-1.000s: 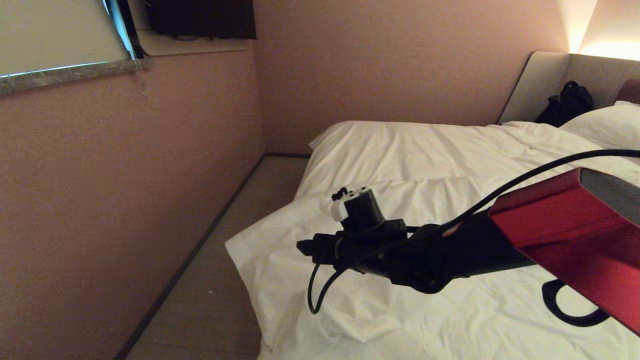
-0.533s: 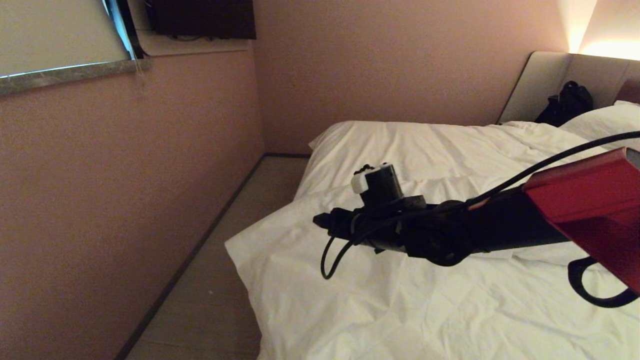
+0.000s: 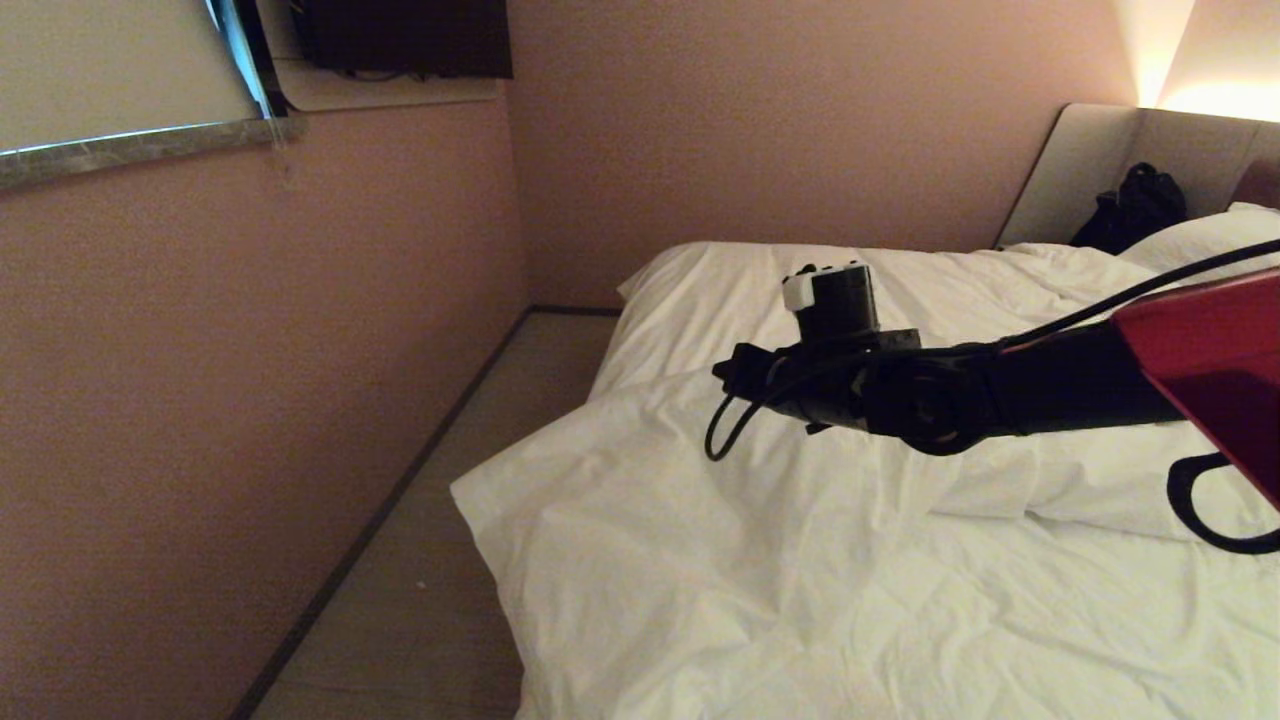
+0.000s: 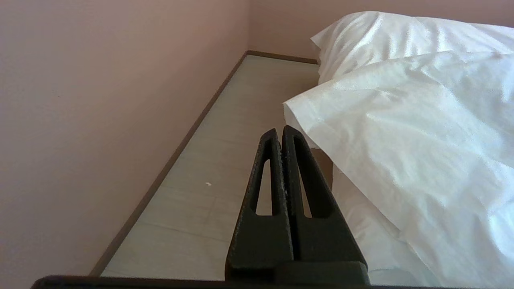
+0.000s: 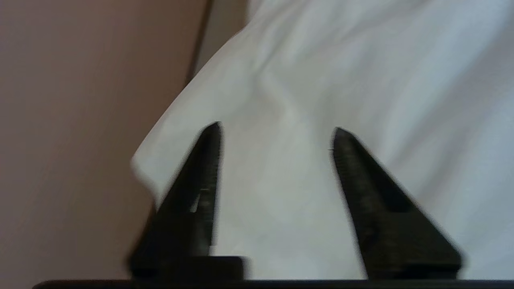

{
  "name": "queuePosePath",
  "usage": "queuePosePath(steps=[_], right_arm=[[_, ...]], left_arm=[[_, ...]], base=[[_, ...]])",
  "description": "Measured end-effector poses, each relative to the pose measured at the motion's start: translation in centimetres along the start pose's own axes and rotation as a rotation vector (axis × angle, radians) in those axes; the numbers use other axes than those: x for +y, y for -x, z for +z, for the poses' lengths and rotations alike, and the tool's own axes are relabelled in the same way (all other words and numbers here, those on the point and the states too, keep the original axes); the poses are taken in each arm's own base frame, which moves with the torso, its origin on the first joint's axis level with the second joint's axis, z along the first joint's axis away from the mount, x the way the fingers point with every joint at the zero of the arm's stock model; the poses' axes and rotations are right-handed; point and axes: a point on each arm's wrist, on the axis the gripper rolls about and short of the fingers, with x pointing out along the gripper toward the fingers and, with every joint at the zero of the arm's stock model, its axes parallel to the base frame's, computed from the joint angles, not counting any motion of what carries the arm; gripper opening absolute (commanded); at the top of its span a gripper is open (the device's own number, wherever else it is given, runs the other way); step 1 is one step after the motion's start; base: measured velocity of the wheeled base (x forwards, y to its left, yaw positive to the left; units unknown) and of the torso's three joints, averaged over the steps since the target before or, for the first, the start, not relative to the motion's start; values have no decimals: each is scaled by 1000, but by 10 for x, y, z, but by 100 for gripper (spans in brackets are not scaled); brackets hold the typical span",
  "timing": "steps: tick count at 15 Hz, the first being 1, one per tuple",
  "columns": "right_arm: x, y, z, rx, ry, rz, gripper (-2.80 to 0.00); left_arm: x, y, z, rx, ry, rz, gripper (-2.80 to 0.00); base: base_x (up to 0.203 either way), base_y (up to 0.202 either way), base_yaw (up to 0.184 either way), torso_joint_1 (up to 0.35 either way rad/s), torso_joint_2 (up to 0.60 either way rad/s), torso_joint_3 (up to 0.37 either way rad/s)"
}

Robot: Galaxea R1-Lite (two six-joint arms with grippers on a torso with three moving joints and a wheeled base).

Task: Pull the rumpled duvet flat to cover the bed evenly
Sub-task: Flatten the corners of the folded blanket

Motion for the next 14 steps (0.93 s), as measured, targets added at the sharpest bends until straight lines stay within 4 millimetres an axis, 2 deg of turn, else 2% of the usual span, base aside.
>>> queuePosePath(steps=[5,11,14], right_arm=[[-29,-9,26,-78,2,-78,-280],[-86,-37,57,-221,40,-249,-280],[-116,-45,73,-265,34,-316,-280]], left_arm=[[0,0,0,0,0,0,-280],[0,0,0,0,0,0,-280],[0,0,0,0,0,0,-280]], base=[[0,0,0,0,0,0],[0,0,0,0,0,0],[0,0,0,0,0,0]])
